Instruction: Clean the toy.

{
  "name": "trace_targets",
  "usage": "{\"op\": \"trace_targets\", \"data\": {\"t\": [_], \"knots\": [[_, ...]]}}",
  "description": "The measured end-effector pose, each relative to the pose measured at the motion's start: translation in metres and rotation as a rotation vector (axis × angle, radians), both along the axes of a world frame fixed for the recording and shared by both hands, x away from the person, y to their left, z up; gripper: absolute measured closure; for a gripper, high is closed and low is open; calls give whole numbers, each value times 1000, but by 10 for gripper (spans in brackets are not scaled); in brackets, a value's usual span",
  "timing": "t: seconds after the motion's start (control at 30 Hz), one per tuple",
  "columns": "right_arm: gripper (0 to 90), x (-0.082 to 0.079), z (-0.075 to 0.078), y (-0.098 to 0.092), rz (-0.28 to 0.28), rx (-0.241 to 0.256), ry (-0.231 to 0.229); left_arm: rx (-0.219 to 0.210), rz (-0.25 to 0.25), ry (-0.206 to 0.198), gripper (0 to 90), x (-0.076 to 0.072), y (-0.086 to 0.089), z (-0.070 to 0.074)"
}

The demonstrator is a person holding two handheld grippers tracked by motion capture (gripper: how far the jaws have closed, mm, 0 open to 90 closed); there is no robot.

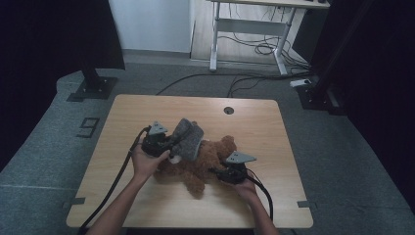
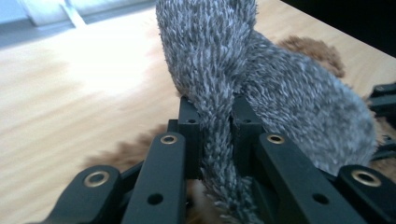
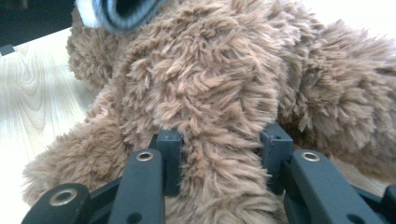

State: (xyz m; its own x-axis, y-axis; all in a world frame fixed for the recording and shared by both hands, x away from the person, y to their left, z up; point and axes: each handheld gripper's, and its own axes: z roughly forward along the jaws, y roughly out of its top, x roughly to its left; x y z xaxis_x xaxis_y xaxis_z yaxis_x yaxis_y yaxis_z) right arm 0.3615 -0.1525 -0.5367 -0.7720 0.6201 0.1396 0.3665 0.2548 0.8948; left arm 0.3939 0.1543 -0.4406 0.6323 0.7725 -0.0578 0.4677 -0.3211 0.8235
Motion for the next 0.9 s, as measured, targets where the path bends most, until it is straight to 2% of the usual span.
{"op": "trace_targets", "data": {"t": [0.1, 0.17, 0.2, 0.23, 0.27, 0.3, 0.37, 0.47, 0.57, 0.6, 0.63, 0.67, 0.7, 0.73, 0.77, 0.83, 0.87, 0.9], "knots": [[611, 0, 0, -1, -3, 5, 3, 5, 43, -12, 783, 0, 18, 11], [611, 0, 0, -1, -5, 7, 4, -6, 45, -10, 783, 0, 22, 11], [610, 0, 0, -1, -5, 8, 5, -17, 30, -6, 783, -1, 24, 10], [609, 0, 0, -1, -7, 11, 5, -7, 14, -3, 782, -2, 23, 7], [607, 0, 0, -1, -7, 12, 9, 14, 4, 4, 783, -3, 19, 2], [593, 0, 0, 0, -12, 15, 11, 34, -8, 16, 786, -4, 13, -8], [578, 0, 0, 0, -13, 16, 10, 26, -11, 17, 790, -5, 11, -14], [502, -4, 3, 2, -18, -11, -9, -16, -13, -4, 794, -11, 14, -22], [458, -7, 4, 4, -21, -22, -9, -17, -15, -18, 797, -17, 16, -26], [365, -8, 8, 6, -25, -37, 7, -18, -14, -29, 800, -21, 17, -29], [365, -8, 8, 6, -25, -37, 7, -22, -13, -37, 800, -23, 18, -32], [297, -8, 13, 5, -21, -38, 37, -32, -15, -46, 802, -28, 20, -35], [297, -8, 13, 5, -21, -38, 37, -32, -15, -46, 804, -28, 20, -35], [251, -7, 17, 1, -10, -16, 81, -34, -18, -54, 805, -30, 21, -36], [251, -7, 17, 1, -10, -16, 81, -40, -21, -56, 805, -33, 22, -38], [245, -5, 23, -9, -19, 55, 120, -47, -30, -68, 806, -38, 23, -41], [233, -2, 28, -19, -47, 100, 131, -47, -31, -75, 807, -41, 23, -42], [233, -2, 28, -19, -47, 100, 131, -43, -34, -82, 807, -43, 24, -43]]}}
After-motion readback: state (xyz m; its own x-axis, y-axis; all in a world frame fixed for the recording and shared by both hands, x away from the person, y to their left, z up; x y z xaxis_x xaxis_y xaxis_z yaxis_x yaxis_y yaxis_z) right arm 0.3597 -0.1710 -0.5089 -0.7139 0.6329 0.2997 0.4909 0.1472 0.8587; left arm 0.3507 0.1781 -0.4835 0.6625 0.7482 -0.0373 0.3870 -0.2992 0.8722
